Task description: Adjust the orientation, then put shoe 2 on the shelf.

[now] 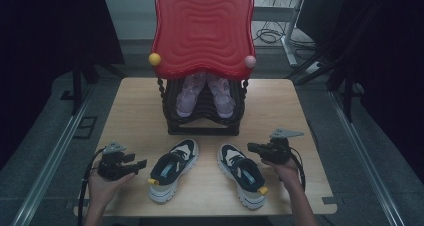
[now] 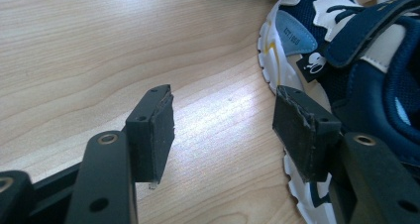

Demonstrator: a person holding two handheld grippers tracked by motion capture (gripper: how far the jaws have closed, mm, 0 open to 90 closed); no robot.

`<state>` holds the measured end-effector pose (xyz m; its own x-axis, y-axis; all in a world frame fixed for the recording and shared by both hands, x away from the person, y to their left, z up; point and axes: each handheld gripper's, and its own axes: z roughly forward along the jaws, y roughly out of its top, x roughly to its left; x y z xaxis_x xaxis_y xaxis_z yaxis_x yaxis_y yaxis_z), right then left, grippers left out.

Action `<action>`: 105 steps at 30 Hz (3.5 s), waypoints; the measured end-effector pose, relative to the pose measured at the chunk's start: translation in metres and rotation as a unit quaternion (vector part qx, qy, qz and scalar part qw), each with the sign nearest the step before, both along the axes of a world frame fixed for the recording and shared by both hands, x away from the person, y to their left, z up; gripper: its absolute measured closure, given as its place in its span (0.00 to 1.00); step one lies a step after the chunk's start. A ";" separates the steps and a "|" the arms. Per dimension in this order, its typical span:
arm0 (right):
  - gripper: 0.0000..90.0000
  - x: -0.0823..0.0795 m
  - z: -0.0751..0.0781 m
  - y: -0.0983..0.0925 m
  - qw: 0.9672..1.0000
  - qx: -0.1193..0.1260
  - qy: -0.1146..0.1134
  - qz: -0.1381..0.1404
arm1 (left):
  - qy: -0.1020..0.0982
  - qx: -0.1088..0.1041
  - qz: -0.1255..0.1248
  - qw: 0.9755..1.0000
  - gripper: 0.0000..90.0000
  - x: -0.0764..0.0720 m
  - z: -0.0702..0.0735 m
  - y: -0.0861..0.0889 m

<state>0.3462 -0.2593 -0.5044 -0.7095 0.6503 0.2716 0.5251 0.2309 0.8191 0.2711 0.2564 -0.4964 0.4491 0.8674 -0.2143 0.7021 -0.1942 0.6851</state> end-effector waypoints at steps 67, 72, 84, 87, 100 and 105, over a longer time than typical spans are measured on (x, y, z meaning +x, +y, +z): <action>0.56 -0.075 0.044 -0.018 0.999 -0.025 -0.034 0.005 | -0.015 -0.010 -0.076 0.997 0.45 0.002 0.036 -0.047; 0.56 -0.074 0.042 -0.017 0.999 -0.025 -0.029 0.005 | -0.008 0.000 -0.087 0.996 0.45 0.009 0.032 -0.053; 0.57 -0.071 0.040 -0.012 0.999 -0.026 -0.021 0.014 | 0.015 0.016 -0.107 0.994 0.51 0.022 0.025 -0.067; 0.57 -0.070 0.039 -0.008 0.999 -0.031 -0.018 0.023 | 0.021 0.017 -0.111 0.993 0.53 0.024 0.024 -0.068; 0.59 -0.052 0.033 0.015 0.996 -0.072 0.011 0.060 | 0.045 0.030 -0.134 0.990 0.57 0.035 0.016 -0.069; 0.61 -0.046 0.027 0.023 0.993 -0.101 0.023 0.055 | 0.041 0.041 -0.142 0.988 0.61 0.035 0.017 -0.071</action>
